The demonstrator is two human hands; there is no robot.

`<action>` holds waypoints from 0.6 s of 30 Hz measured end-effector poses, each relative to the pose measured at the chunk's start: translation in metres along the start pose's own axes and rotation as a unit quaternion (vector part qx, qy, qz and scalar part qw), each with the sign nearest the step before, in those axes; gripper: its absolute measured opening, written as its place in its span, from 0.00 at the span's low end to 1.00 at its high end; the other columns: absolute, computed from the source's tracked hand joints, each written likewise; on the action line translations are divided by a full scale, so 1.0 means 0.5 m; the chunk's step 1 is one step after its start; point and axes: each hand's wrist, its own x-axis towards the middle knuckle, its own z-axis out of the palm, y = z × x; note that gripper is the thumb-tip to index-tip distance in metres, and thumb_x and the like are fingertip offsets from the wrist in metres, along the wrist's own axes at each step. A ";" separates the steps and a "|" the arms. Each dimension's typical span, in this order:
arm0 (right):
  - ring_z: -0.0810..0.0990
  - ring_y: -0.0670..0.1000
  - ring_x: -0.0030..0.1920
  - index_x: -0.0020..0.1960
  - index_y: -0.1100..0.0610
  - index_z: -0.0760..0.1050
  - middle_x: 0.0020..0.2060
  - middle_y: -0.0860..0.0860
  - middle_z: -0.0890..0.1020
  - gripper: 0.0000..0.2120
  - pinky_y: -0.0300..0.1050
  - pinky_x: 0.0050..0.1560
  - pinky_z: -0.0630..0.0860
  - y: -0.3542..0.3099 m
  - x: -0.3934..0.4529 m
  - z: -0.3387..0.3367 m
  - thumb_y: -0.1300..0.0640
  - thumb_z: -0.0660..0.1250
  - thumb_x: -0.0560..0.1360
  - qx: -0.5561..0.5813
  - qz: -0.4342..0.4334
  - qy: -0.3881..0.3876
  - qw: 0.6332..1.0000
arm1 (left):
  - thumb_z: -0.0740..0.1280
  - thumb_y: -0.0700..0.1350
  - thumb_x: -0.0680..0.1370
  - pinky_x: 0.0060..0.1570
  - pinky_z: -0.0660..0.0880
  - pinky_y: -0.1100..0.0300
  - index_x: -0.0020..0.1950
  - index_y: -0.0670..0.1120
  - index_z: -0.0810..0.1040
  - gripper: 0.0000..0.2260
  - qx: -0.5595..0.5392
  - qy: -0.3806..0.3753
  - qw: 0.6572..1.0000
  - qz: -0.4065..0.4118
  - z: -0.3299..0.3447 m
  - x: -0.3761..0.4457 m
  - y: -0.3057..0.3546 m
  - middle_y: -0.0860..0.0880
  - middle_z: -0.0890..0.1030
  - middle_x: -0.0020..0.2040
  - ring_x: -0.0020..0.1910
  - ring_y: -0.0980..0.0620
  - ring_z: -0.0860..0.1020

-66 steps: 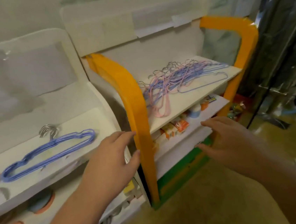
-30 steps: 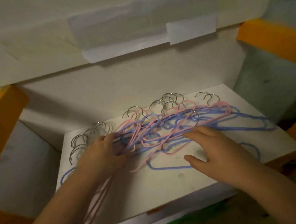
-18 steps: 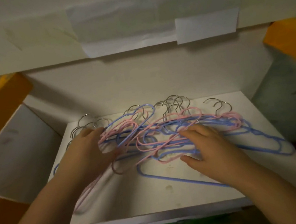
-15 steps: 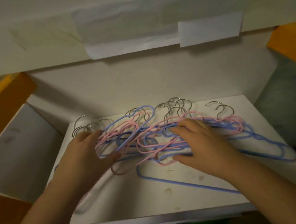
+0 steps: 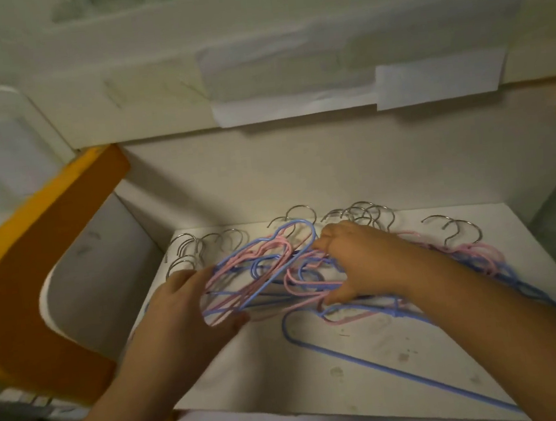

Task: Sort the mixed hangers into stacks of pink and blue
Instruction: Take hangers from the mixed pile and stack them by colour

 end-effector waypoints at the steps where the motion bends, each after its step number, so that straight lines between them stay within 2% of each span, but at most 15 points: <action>1: 0.71 0.51 0.60 0.67 0.48 0.69 0.59 0.47 0.73 0.43 0.49 0.61 0.72 0.003 -0.009 -0.005 0.26 0.69 0.59 0.003 0.009 0.016 1.000 | 0.71 0.67 0.65 0.50 0.75 0.59 0.71 0.53 0.69 0.38 0.006 0.007 1.000 -0.003 -0.001 -0.002 0.002 0.56 0.73 0.59 0.52 0.57 0.73; 4: 0.70 0.50 0.63 0.69 0.50 0.68 0.61 0.47 0.72 0.43 0.45 0.63 0.69 0.011 -0.044 -0.013 0.27 0.68 0.61 0.011 0.033 0.063 0.997 | 0.71 0.67 0.66 0.52 0.73 0.61 0.73 0.53 0.67 0.39 0.026 0.011 0.999 -0.022 -0.006 -0.012 0.016 0.55 0.72 0.62 0.54 0.58 0.69; 6: 0.70 0.50 0.62 0.69 0.50 0.68 0.61 0.46 0.72 0.43 0.43 0.62 0.67 0.006 -0.060 -0.013 0.25 0.64 0.62 0.018 0.039 0.117 0.992 | 0.71 0.66 0.66 0.53 0.72 0.62 0.73 0.52 0.67 0.39 0.028 0.017 0.999 -0.030 -0.009 -0.016 0.020 0.55 0.72 0.62 0.54 0.59 0.68; 9: 0.72 0.53 0.58 0.67 0.52 0.70 0.58 0.48 0.74 0.40 0.48 0.59 0.71 -0.006 -0.050 0.002 0.27 0.63 0.64 0.034 0.031 0.204 0.978 | 0.72 0.65 0.67 0.54 0.72 0.62 0.73 0.52 0.67 0.39 0.028 0.021 0.999 -0.042 -0.016 -0.021 0.016 0.55 0.72 0.62 0.54 0.59 0.68; 14: 0.72 0.53 0.59 0.70 0.54 0.69 0.59 0.49 0.73 0.41 0.48 0.61 0.70 -0.031 -0.022 0.012 0.31 0.68 0.65 0.015 0.036 0.235 0.971 | 0.70 0.66 0.67 0.54 0.75 0.59 0.75 0.54 0.63 0.40 0.029 0.016 0.998 -0.056 -0.029 -0.050 0.004 0.54 0.70 0.65 0.58 0.56 0.70; 18: 0.72 0.55 0.59 0.69 0.55 0.70 0.60 0.51 0.74 0.41 0.52 0.61 0.70 -0.076 -0.023 0.005 0.35 0.73 0.62 -0.004 0.034 0.270 0.962 | 0.69 0.65 0.68 0.55 0.76 0.56 0.75 0.54 0.63 0.39 0.034 0.044 0.997 -0.047 -0.057 -0.084 -0.012 0.54 0.69 0.67 0.61 0.54 0.70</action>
